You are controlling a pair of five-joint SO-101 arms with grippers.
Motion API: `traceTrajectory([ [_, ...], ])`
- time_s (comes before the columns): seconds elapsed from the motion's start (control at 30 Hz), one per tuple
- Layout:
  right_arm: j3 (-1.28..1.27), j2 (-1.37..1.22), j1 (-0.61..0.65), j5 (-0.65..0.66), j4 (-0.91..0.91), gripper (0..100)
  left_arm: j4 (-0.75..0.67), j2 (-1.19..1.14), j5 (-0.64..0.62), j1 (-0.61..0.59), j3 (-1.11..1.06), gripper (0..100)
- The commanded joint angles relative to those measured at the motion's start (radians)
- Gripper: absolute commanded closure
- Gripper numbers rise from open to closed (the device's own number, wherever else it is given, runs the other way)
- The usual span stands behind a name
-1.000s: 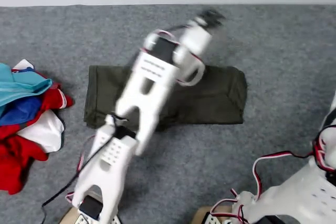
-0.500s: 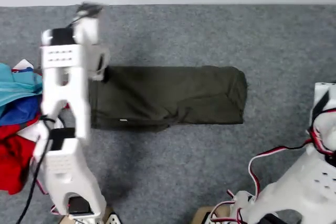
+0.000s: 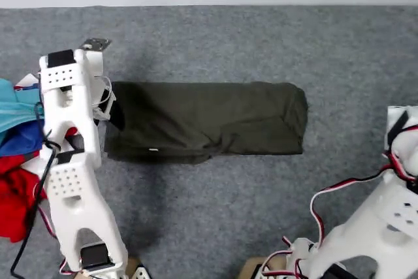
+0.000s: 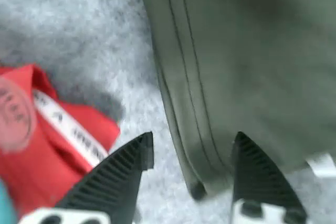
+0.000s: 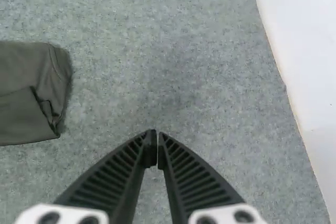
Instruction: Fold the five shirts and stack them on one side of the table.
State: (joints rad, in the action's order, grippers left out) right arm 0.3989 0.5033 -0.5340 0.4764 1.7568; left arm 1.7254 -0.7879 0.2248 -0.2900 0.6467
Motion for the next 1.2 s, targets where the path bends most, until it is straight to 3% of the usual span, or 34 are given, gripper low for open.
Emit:
traceTrajectory([
  [0.0, 0.000, 0.008, 0.008, 0.005, 0.038, 98.7, 0.011, -0.100, 0.011, 0.000, 0.154, 76],
  [0.3, 0.000, 0.008, 0.007, 0.005, 0.038, 98.7, 0.029, -0.249, -0.048, 0.074, 0.271, 77],
  [0.53, 0.000, 0.008, 0.007, 0.006, 0.038, 98.7, 0.031, -0.242, 0.006, 0.138, 0.205, 100],
  [0.83, 0.005, 0.008, 0.005, 0.006, 0.038, 98.7, 0.031, -0.077, 0.011, 0.012, 0.199, 100],
  [1.0, 0.005, 0.008, 0.005, 0.006, 0.038, 98.7, 0.031, 0.029, 0.109, -0.055, 0.203, 100],
  [1.17, 0.005, 0.008, 0.005, 0.006, 0.038, 98.7, 0.031, 0.100, 0.135, -0.031, 0.197, 100],
])
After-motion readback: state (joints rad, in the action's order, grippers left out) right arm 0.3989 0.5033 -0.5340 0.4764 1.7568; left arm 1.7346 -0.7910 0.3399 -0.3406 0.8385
